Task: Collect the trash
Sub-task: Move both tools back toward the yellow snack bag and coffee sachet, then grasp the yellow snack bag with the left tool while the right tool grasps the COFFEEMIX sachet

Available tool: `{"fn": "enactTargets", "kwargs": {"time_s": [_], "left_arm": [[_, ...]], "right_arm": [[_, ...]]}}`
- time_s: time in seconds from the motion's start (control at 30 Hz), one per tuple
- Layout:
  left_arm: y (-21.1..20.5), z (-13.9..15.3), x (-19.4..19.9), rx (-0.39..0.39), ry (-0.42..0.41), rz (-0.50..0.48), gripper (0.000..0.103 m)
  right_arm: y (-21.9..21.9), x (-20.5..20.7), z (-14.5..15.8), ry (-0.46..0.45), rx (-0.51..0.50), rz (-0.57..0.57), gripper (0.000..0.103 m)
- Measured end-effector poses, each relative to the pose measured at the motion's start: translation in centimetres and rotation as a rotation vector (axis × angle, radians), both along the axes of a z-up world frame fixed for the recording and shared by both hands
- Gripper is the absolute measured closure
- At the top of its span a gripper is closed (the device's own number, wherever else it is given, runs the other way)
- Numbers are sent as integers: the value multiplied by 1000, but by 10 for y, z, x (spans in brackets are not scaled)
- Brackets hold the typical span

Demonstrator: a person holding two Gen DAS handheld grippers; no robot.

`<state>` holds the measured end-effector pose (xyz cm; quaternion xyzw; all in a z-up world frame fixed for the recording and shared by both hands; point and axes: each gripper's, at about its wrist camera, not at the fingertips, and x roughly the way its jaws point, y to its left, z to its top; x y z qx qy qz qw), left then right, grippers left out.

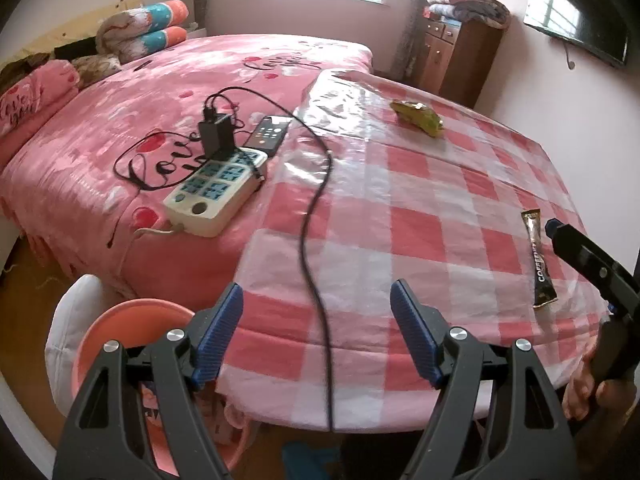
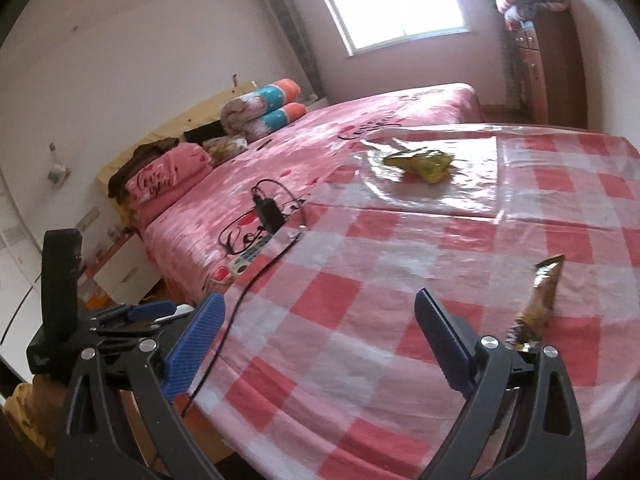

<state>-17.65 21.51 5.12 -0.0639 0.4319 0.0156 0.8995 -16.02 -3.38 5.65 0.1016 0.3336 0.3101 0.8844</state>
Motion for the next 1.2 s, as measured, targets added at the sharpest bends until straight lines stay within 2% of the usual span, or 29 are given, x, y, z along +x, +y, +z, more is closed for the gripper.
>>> {"fn": "enactTargets", "kwargs": {"time_s": [0.53, 0.73, 1.0, 1.2], "left_arm": [[-53, 5, 24, 32, 12, -78, 26], [-74, 5, 43, 25, 17, -91, 26], [-104, 9, 91, -5, 5, -110, 26], [-123, 11, 145, -63, -5, -90, 26]], "right_arm": [[-45, 11, -7, 17, 24, -68, 8], [-68, 20, -14, 53, 49, -112, 8], [-91, 34, -27, 121, 40, -157, 8], [-96, 41, -33, 144, 21, -154, 8]]}}
